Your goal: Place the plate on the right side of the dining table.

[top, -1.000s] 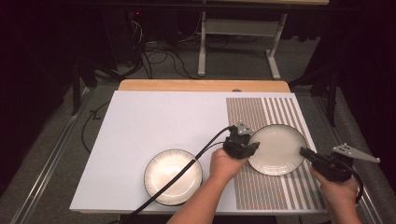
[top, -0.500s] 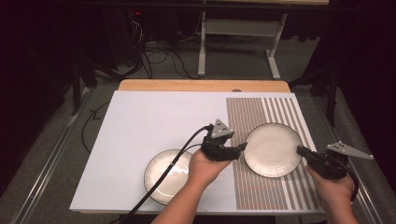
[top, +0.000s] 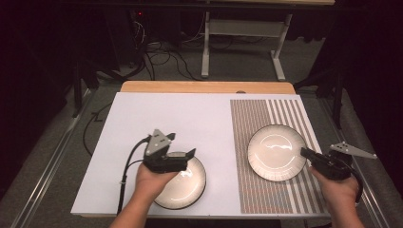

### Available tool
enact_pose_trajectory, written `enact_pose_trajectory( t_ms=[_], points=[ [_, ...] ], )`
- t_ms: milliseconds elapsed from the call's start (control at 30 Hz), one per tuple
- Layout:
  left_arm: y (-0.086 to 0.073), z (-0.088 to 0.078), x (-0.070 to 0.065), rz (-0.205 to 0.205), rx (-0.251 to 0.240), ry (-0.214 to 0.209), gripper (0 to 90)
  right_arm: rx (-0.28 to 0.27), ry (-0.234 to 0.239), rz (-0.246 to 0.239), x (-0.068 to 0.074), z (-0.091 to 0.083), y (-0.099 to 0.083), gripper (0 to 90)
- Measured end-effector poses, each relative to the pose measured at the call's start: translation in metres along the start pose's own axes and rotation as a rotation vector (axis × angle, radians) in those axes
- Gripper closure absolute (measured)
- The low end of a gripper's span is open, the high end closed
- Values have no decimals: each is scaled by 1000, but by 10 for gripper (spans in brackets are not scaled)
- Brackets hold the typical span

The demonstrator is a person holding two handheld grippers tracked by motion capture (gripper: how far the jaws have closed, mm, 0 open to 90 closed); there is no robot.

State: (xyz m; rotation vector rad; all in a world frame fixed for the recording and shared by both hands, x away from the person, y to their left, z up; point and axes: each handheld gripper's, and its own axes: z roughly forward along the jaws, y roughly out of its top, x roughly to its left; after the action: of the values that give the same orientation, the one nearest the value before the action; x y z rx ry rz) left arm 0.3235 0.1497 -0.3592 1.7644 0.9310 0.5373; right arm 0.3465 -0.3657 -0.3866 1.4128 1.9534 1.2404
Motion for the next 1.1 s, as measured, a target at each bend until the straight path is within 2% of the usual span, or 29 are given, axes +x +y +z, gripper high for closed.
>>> enact_pose_trajectory(
  t_ms=[133,167,267,367,533,633,900,1100],
  points=[
    [-13,-29,23,-12,-13,48,93,10,-2,10,-2,1,-1,872],
    [-16,-35,27,-20,-21,46,92,11,-1,13,-2,2,-1,872],
    [-26,-54,37,-19,-37,67,69,15,-4,24,-2,3,0,872],
    [-35,-66,44,-22,-48,81,32,20,-5,29,-2,5,0,870],
    [-48,-73,52,-42,-68,85,2,40,-13,46,-4,12,0,862],
    [-48,-74,55,-34,-83,100,2,54,-24,47,-5,16,0,857],
    [-47,-76,58,-54,-100,90,2,67,-29,79,-8,25,3,857],
    [-48,-75,60,-59,-90,88,7,91,-57,90,-10,30,3,856]
  ],
)
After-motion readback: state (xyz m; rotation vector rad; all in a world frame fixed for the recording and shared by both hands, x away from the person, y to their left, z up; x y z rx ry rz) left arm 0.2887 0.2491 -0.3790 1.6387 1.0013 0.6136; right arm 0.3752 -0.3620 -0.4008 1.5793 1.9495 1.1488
